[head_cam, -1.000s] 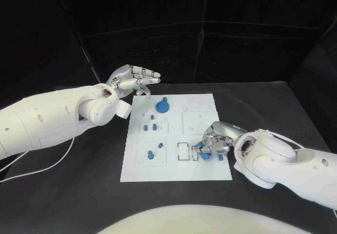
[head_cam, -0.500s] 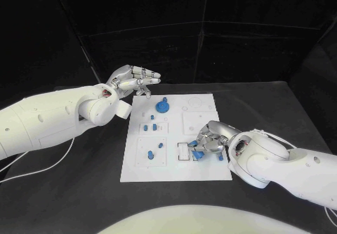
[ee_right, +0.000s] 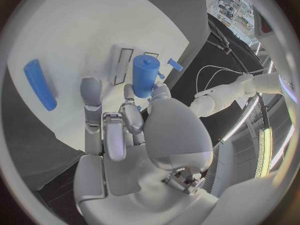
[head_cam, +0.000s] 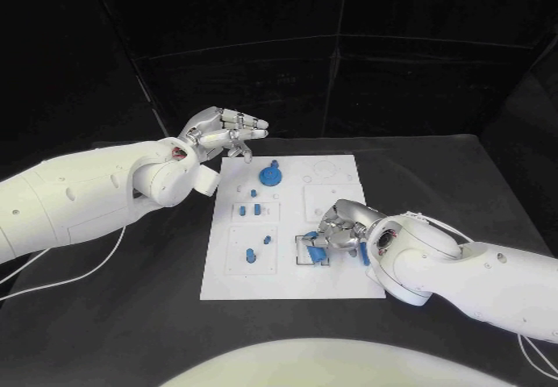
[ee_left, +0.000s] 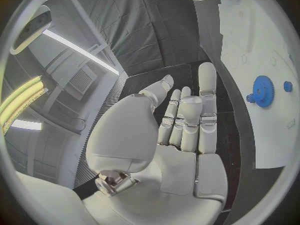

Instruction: Assemble the parts on the task board

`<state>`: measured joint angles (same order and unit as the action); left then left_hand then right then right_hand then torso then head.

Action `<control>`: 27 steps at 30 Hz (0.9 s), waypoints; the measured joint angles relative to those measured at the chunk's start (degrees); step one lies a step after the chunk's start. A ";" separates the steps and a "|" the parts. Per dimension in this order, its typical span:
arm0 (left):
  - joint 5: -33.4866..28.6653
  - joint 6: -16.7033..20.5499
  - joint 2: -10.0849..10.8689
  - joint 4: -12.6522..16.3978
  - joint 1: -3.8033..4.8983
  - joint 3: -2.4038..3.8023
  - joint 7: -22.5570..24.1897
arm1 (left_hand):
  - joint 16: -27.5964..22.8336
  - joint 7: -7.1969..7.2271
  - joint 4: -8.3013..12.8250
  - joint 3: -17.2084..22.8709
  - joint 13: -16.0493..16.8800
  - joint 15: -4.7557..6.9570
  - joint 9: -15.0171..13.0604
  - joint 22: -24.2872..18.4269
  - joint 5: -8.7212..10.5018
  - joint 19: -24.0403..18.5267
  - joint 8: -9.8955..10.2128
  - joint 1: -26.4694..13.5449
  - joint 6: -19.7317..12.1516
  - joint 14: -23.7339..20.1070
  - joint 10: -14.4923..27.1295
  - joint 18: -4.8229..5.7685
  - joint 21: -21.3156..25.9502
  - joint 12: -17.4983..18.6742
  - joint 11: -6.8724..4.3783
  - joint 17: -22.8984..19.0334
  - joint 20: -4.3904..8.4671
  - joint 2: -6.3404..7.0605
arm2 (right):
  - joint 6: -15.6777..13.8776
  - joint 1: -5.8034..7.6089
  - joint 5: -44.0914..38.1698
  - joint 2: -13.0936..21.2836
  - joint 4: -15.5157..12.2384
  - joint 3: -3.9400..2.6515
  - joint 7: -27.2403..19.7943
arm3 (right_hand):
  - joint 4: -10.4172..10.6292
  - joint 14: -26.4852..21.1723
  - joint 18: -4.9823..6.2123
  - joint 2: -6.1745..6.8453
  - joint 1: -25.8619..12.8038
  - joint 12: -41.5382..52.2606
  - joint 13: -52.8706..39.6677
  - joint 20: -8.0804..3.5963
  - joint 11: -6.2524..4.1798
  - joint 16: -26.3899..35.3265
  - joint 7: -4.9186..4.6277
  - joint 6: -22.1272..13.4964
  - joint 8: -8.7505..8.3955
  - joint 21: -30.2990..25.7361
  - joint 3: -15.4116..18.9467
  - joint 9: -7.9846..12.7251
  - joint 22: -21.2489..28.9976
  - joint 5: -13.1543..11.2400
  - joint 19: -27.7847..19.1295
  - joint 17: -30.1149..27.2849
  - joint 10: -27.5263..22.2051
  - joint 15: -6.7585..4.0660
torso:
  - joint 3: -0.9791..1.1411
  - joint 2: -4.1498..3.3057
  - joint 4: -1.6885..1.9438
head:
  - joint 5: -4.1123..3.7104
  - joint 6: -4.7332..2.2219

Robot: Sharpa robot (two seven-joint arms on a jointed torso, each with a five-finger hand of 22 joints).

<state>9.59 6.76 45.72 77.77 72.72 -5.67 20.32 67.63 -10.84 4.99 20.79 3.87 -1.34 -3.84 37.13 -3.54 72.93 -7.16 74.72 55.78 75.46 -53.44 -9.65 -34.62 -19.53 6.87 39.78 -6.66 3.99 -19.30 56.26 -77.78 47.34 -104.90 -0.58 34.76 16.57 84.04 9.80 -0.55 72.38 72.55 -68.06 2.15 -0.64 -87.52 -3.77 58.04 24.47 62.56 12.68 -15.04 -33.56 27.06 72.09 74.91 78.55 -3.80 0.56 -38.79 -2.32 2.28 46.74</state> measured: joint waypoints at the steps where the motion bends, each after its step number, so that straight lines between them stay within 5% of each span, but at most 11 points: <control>1: 0.00 -0.01 0.00 0.00 0.00 0.00 -0.02 | 0.00 0.00 0.00 0.00 0.00 0.00 0.00 0.00 0.00 0.00 0.00 0.00 0.00 0.00 0.00 0.00 0.00 0.00 0.00 0.00 0.00 0.00 | -0.03 0.00 0.05 -0.17 0.17 0.00 0.05 | 0.03 -0.03 0.00 -0.05 -0.18 0.00 0.00 0.00 -0.08 0.00 0.10 0.10 0.10 0.00 0.19 -0.32 -0.04 -0.56 0.00 0.00 0.09 -0.03 | 0.00 0.00 -0.01 | 0.01 -0.01; 20: 0.00 -0.20 -0.05 -0.03 0.01 0.00 -0.49 | 0.00 0.00 0.00 0.00 0.00 -0.21 0.00 -0.05 0.00 0.00 0.00 0.00 0.00 -0.21 0.21 0.00 0.00 0.00 0.21 -0.06 0.00 0.00 | 0.78 0.02 0.27 -1.40 0.80 -0.02 0.18 | 0.07 -0.21 0.00 -0.54 -2.94 -0.78 -0.01 0.00 -0.10 0.00 0.18 0.18 0.99 0.00 2.77 -2.18 -0.02 -8.19 0.00 0.00 0.10 -0.21 | 0.04 0.04 -0.09 | 0.25 0.12; 27: 0.00 -0.30 -0.01 -0.02 0.01 0.00 -0.62 | 0.00 0.00 0.00 0.00 0.00 -0.21 0.00 -0.05 0.00 0.00 0.00 0.00 0.00 -0.21 0.21 0.00 0.00 0.00 0.21 -0.06 0.00 0.00 | 0.93 0.02 0.28 -1.52 0.96 -0.02 0.19 | 0.20 -0.21 0.00 0.18 -4.78 -1.42 0.17 -0.09 -0.09 0.00 0.16 -0.22 0.99 0.00 3.51 -3.07 0.31 -14.59 -0.10 0.00 0.08 -0.20 | 0.04 0.04 -0.09 | 0.37 0.20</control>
<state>9.59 6.46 45.71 77.75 72.73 -5.67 19.70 67.63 -10.84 4.99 20.80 3.87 -1.55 -3.84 37.09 -3.54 72.93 -7.15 74.72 55.78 75.25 -53.23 -9.65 -34.62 -19.53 7.08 39.72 -6.66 3.99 -18.37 56.28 -77.49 45.82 -103.95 -0.59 34.95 16.76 83.83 9.80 -0.37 67.60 71.13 -67.90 2.05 -0.73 -87.52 -3.61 57.82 25.46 62.56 16.19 -18.10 -33.25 12.47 71.99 74.90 78.63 -4.01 0.60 -38.74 -2.42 2.65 46.94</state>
